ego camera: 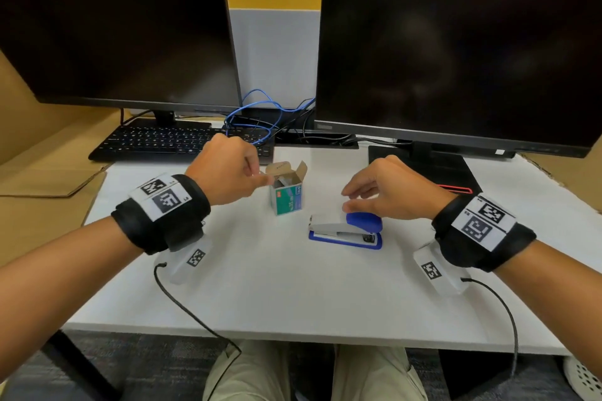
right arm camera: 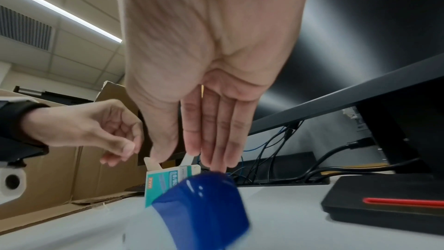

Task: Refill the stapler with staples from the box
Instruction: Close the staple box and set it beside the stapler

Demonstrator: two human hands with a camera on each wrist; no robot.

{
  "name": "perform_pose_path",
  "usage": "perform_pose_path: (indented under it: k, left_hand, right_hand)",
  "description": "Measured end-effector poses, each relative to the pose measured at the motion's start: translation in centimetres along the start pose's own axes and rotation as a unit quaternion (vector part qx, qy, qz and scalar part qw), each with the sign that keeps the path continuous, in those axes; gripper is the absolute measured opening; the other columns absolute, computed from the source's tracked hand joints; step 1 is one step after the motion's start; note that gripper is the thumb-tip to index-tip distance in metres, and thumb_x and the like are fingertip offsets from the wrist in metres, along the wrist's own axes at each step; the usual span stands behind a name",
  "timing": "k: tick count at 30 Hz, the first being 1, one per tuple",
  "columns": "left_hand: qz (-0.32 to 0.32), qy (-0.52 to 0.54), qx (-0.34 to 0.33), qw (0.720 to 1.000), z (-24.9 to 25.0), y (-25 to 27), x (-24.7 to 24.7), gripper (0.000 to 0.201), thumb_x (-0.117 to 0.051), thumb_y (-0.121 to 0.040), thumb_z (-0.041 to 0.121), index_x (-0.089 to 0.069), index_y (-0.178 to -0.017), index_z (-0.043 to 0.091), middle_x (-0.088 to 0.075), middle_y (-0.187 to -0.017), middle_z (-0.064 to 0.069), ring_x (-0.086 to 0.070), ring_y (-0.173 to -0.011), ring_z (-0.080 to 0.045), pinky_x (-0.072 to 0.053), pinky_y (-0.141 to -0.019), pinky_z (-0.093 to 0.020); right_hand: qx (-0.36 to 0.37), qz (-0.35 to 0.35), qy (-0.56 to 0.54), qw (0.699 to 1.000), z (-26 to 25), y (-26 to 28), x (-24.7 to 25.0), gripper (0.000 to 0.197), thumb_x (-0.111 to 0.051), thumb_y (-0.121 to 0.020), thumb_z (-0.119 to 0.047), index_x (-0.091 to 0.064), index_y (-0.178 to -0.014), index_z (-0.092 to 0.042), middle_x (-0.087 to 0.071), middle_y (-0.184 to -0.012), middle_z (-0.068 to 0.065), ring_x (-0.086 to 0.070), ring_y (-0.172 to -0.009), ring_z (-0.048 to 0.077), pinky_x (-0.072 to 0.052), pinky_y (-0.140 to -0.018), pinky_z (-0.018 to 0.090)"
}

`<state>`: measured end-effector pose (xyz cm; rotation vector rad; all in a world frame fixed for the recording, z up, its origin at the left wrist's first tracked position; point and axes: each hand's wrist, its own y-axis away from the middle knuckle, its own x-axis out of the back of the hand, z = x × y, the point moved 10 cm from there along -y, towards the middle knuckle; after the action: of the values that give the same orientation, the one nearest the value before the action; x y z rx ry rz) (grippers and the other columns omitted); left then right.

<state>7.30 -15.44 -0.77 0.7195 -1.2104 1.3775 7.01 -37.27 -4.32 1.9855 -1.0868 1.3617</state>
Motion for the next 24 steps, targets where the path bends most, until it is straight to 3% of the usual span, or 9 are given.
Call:
perform_pose_path:
  k: [4,10,14,17,19,22,24]
  left_hand:
    - [-0.045,-0.003,0.041,0.998,-1.5,0.1,-2.3,0.029,-0.078,-0.076,0.041,-0.071,-0.084,0.014,-0.074,-0.076,-0.003,-0.064,-0.079,-0.021,-0.057,-0.080,-0.039]
    - [-0.026,0.034,0.002,0.999,-0.5,-0.7,-4.2,0.018,-0.074,-0.081,0.022,-0.075,-0.098,0.016,-0.077,-0.094,-0.002,-0.068,-0.087,-0.021,-0.058,-0.084,-0.040]
    - [-0.014,0.045,-0.016,0.999,0.3,-1.1,-4.8,0.023,-0.067,-0.086,0.027,-0.076,-0.105,0.020,-0.073,-0.107,-0.002,-0.068,-0.090,-0.017,-0.057,-0.085,-0.038]
    - [0.001,0.055,-0.015,0.998,-0.1,-1.4,-5.0,0.018,-0.065,-0.087,0.028,-0.078,-0.100,0.024,-0.069,-0.109,-0.003,-0.062,-0.100,-0.020,-0.052,-0.088,-0.040]
    - [0.027,0.084,0.016,0.996,-0.9,-1.8,-4.7,0.014,-0.065,-0.087,0.021,-0.075,-0.098,0.020,-0.067,-0.111,-0.004,-0.062,-0.103,-0.021,-0.051,-0.086,-0.036]
    - [0.018,0.168,0.114,0.979,-3.0,-2.6,-5.1,0.035,-0.063,-0.089,0.012,-0.055,-0.124,0.012,-0.059,-0.123,-0.005,-0.059,-0.109,-0.026,-0.049,-0.084,-0.032]
    - [0.009,0.225,0.140,0.964,-3.5,-3.0,-5.3,0.049,-0.065,-0.088,0.011,-0.048,-0.134,0.011,-0.059,-0.124,-0.007,-0.059,-0.112,-0.028,-0.052,-0.092,-0.038]
  right_hand:
    - [0.026,0.013,0.013,0.999,-2.3,-3.0,0.3,0.038,-0.068,-0.090,-0.032,-0.070,-0.123,-0.013,-0.072,-0.118,0.001,-0.069,-0.098,0.009,-0.057,-0.089,0.022]
    - [0.038,0.005,0.016,0.999,-3.9,-6.8,-0.6,0.034,-0.062,-0.094,-0.018,-0.067,-0.127,-0.011,-0.070,-0.126,0.002,-0.068,-0.112,0.013,-0.044,-0.094,0.019]
    - [0.067,-0.004,-0.001,0.998,-4.8,-7.3,-1.4,0.031,-0.059,-0.093,-0.012,-0.072,-0.121,-0.015,-0.072,-0.121,0.000,-0.067,-0.110,0.011,-0.052,-0.088,0.017]
    - [0.082,-0.002,0.020,0.996,-4.8,-7.3,-1.7,0.030,-0.059,-0.094,-0.017,-0.072,-0.122,-0.020,-0.072,-0.122,-0.003,-0.065,-0.107,0.009,-0.056,-0.086,0.021]
    - [0.082,-0.002,0.033,0.996,-4.7,-7.4,-1.9,0.030,-0.059,-0.095,-0.020,-0.071,-0.123,-0.023,-0.071,-0.123,-0.004,-0.064,-0.108,0.011,-0.054,-0.086,0.020]
    - [0.075,-0.003,0.037,0.996,-4.5,-7.5,-2.1,0.031,-0.059,-0.096,-0.022,-0.070,-0.124,-0.024,-0.069,-0.126,-0.005,-0.062,-0.110,0.011,-0.052,-0.087,0.020]
    - [0.072,-0.006,0.038,0.997,-4.5,-7.6,-2.2,0.031,-0.057,-0.096,-0.023,-0.070,-0.124,-0.024,-0.069,-0.127,-0.005,-0.061,-0.111,0.011,-0.051,-0.086,0.020]
